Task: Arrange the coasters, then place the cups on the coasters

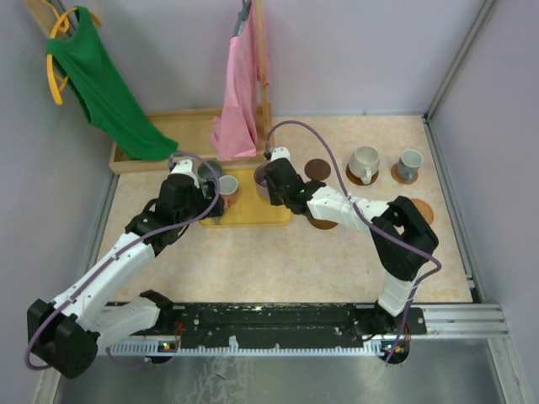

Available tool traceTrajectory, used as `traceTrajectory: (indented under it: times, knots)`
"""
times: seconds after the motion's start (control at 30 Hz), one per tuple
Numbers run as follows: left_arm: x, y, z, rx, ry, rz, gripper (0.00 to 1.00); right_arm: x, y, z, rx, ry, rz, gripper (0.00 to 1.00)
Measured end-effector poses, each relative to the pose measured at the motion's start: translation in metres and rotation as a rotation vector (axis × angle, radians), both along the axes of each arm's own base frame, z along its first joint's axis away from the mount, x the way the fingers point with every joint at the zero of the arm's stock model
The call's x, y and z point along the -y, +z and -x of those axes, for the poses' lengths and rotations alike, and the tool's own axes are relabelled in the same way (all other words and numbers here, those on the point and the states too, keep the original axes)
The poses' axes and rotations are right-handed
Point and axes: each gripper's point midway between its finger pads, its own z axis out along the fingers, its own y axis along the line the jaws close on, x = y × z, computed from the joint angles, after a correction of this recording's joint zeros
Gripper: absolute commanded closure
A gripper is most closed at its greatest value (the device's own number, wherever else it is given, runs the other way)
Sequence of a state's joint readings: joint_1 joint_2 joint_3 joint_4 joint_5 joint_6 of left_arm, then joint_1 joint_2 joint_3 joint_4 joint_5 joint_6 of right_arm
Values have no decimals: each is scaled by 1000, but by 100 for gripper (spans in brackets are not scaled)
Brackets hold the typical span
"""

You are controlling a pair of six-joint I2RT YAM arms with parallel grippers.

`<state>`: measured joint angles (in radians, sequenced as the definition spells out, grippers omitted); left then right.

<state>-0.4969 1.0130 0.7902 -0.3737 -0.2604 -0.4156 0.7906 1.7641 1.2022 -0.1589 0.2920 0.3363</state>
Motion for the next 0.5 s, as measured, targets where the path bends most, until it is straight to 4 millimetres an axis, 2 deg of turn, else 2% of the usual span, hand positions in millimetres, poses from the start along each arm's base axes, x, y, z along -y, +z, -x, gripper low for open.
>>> traceTrajectory:
  times: [0.27,0.5]
  knots:
    - [0,0,0,0,-1,1,0,5,45,-1,79,-20,-58,100]
    - [1,0,0,0,-3,2,0,21,61,6,105,-42,-55,100]
